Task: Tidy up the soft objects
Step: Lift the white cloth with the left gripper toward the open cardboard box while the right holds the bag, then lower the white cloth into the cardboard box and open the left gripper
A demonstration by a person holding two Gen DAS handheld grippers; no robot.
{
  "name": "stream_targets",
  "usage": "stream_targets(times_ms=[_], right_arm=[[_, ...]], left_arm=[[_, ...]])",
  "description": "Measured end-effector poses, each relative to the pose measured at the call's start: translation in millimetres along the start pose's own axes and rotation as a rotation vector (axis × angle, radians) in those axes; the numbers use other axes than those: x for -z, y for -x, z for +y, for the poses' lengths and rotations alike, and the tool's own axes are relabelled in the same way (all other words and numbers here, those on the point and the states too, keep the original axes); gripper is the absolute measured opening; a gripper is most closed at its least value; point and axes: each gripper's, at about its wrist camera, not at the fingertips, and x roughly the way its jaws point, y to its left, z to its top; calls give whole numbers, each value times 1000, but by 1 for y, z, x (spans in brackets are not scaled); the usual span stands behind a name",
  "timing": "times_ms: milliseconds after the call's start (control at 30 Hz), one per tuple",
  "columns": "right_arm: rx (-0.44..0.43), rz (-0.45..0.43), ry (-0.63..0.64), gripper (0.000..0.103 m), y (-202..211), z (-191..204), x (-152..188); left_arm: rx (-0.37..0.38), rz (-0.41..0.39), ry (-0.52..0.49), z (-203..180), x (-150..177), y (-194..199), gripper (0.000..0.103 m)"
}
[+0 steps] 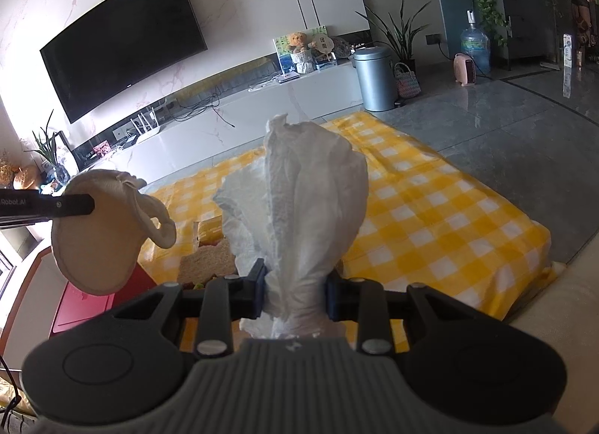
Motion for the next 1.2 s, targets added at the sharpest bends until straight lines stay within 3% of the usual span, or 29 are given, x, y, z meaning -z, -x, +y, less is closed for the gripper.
stream_targets(times_ms=[100,200,467,633,767,967,1200], right_arm=[[-1,-3,5,30,1,2,0],[-6,-5,15,30,3,7,-1],[-77,-38,71,30,21,40,-10],[-155,-54,124,30,30,78,-16],[-235,-58,188,30,30,123,-16],[-333,-22,257,30,11,187,-10],[-394,33,284,30,-13,238,2]], left_arm=[[-33,19,40,6,-6,6,5],[-7,-7,78,13,-9,21,5],[-135,-52,180,64,5,84,6],[-315,-28,117,88,28,110,6],[-414,12,65,103,49,118,6],[-434,89,36,126,75,102,6],[-506,184,-126,133,96,83,6]])
